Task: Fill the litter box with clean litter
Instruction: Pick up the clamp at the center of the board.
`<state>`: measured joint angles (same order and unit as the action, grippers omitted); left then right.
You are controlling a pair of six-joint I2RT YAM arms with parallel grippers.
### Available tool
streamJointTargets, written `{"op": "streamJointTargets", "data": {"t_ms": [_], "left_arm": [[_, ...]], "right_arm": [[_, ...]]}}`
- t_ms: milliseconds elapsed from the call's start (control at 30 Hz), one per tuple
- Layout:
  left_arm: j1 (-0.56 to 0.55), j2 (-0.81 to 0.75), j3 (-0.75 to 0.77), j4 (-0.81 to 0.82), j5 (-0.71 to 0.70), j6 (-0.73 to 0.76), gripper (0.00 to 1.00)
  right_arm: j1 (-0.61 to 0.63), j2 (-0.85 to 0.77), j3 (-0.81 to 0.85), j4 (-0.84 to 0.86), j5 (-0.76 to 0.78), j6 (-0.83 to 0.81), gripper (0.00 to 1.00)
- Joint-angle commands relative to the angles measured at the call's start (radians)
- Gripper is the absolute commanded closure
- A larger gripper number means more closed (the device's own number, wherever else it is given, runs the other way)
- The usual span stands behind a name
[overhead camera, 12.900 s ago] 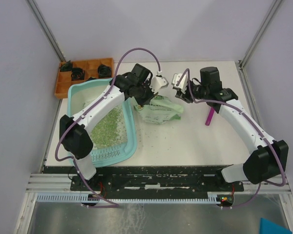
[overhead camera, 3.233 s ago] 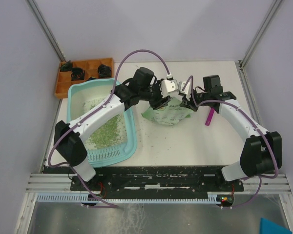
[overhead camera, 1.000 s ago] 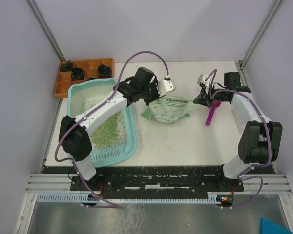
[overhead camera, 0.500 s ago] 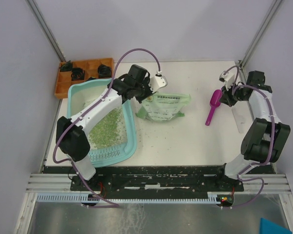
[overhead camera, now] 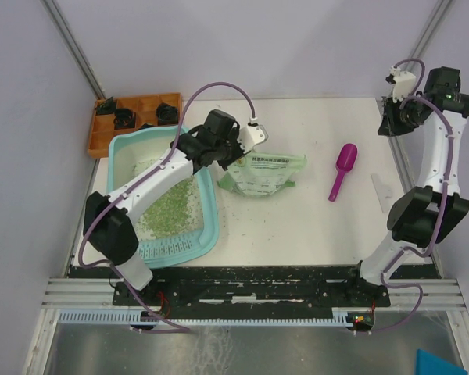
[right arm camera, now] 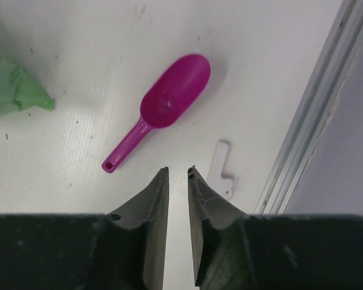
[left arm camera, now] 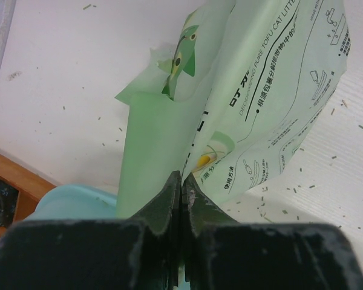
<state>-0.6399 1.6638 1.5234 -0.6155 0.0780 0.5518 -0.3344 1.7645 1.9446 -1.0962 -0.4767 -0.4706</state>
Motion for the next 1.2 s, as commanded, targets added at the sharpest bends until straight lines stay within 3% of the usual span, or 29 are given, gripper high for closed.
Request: {"op": "streamJointTargets", "data": {"t_ms": [0, 200, 333, 567, 767, 1000, 1167], "left_arm": [[0.005, -0.092, -0.010, 0.144, -0.059, -0.084, 0.97], [0.005, -0.136, -0.063, 0.195, -0.067, -0.104, 0.97], [0.005, -0.143, -0.078, 0.194, -0.073, -0.105, 0.97], [0.005, -0.123, -0.068, 0.173, -0.037, -0.103, 0.97], [0.004, -0.094, -0.025, 0.154, 0.010, -0.111, 0.97], [0.005, -0.093, -0.013, 0.153, 0.086, -0.114, 0.70], [0.004, -0.083, 0.001, 0.155, 0.119, -0.118, 0.64]], "right_arm": [[-0.042, 0.032, 0.043, -0.209, 0.157, 0.080, 0.69], [-0.099, -0.099, -0.229, -0.053, 0.231, 0.084, 0.55], [-0.163, -0.070, -0.296, -0.036, 0.206, 0.084, 0.56], [-0.348, 0.185, -0.219, -0.179, -0.003, 0.051, 0.66], [-0.397, 0.210, -0.256, -0.164, -0.034, 0.012, 0.68], [-0.396, 0.172, -0.304, -0.112, -0.017, 0.027, 0.66], [-0.396, 0.157, -0.297, -0.125, -0.029, 0.030, 0.66]]}}
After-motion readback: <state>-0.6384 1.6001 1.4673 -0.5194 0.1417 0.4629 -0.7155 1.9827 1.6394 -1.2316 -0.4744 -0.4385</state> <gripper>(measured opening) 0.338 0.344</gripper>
